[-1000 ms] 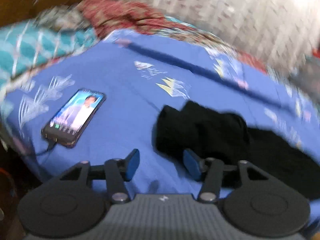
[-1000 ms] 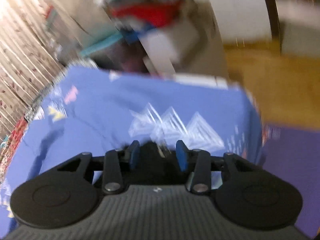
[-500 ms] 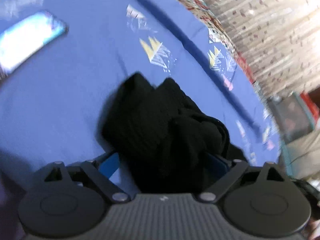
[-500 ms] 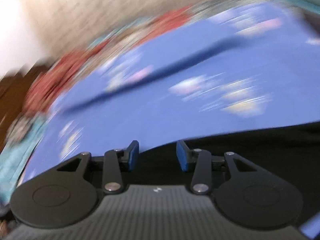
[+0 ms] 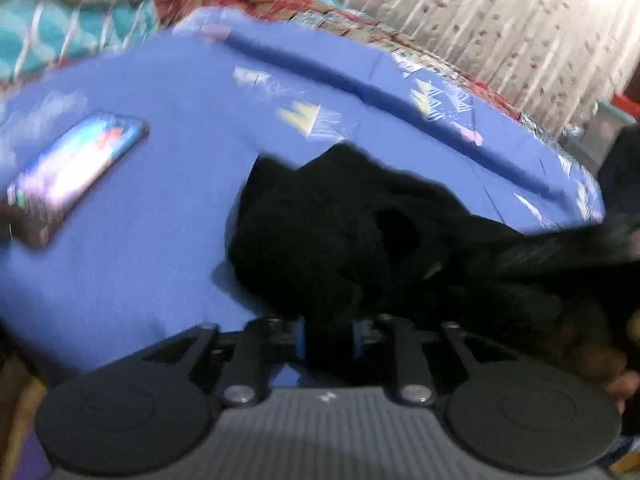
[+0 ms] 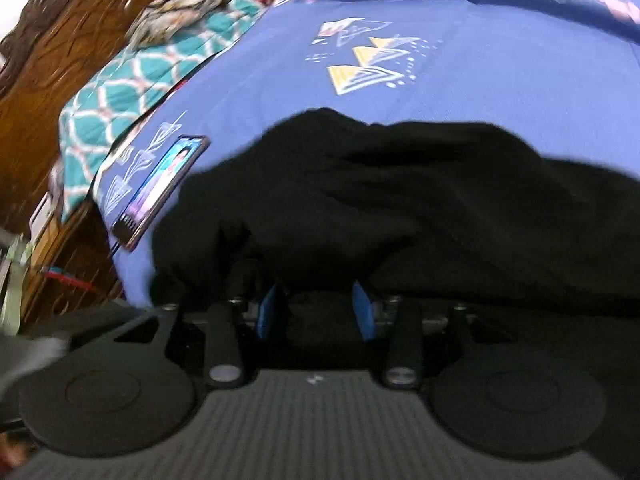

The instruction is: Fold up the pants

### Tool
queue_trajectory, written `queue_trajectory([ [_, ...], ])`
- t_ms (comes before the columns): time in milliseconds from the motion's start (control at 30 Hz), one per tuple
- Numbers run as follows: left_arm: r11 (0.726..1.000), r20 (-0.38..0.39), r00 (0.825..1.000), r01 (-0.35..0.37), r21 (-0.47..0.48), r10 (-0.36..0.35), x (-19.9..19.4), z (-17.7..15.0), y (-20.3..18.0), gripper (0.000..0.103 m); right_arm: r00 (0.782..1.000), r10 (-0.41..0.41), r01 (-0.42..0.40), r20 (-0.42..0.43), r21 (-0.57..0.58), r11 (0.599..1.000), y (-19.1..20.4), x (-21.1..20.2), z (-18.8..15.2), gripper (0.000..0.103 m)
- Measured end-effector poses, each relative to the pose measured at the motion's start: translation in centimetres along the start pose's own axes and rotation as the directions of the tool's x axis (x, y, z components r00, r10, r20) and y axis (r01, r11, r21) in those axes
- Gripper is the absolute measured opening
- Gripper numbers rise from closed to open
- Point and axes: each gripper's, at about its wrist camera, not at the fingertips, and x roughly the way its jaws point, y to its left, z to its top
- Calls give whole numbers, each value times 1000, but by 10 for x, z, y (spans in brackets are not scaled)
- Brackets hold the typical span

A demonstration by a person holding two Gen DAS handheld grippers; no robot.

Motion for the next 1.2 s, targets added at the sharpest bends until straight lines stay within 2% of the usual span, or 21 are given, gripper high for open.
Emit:
queue_trajectory([
  [67,1000,28,999,20,-22,-19,-11,3,4,44,1000,20,-20,18,6,1000,-11,-16,13,45],
  [133,998,65,997,35,-44,-32,-23,7,8,57,998,3,-1,68,-24,1000,-14,-35,18,45],
  [233,988,78,992,104,-113,-95,-30,16,17,64,990,-42,45,135,-18,999,-21,-45,43,47],
  [300,974,78,988,148,-169,-137,-30,21,23,66,989,-36,32,144,26,999,-22,-33,62,57],
  [367,960,78,984,176,-217,-162,-25,27,26,70,993,-15,6,121,79,997,-21,-10,74,73],
  [400,956,75,983,180,-233,-167,-23,28,27,71,996,-12,1,92,109,994,-19,4,81,74],
  [500,955,44,986,169,-246,-163,-8,31,24,62,999,-35,39,-31,160,986,-10,49,98,77],
  [533,958,35,986,167,-232,-164,-1,31,22,47,994,-73,84,-82,139,987,-5,64,101,76],
  [567,962,8,987,155,-224,-157,7,31,20,29,980,-145,160,-135,106,981,-3,74,95,68],
  [600,962,-18,986,156,-224,-164,14,30,19,20,971,-198,211,-137,89,973,-2,78,89,61],
  [633,961,-27,985,160,-228,-170,18,28,19,17,967,-231,240,-109,76,968,1,77,86,43],
  [667,960,-14,985,164,-226,-172,17,27,19,15,961,-261,267,-94,54,962,6,75,86,31],
  [733,959,9,983,184,-215,-186,11,26,21,14,978,-204,206,-40,60,977,9,62,89,23],
  [833,959,36,982,188,-214,-185,3,26,28,14,995,-61,62,83,-12,998,32,45,98,22],
  [900,959,21,987,160,-233,-159,7,24,35,15,996,17,-15,87,-30,999,37,54,99,22],
  [933,955,0,988,149,-256,-154,12,23,41,20,998,43,-42,55,-20,999,35,66,98,23],
  [967,948,-19,988,142,-285,-153,16,20,46,29,1000,26,-25,18,-18,1000,32,81,96,26],
  [1000,944,-23,988,137,-301,-151,17,18,50,30,1000,-17,17,-3,-16,1000,29,94,93,28],
  [1100,951,-19,989,134,-277,-144,11,19,49,35,998,52,-54,30,67,996,19,98,89,55],
  [1133,956,-15,991,128,-264,-137,8,20,49,37,997,75,-78,34,91,993,20,92,90,69],
  [1200,957,-11,991,127,-262,-134,1,23,52,39,995,71,-76,68,74,994,23,72,92,73],
])
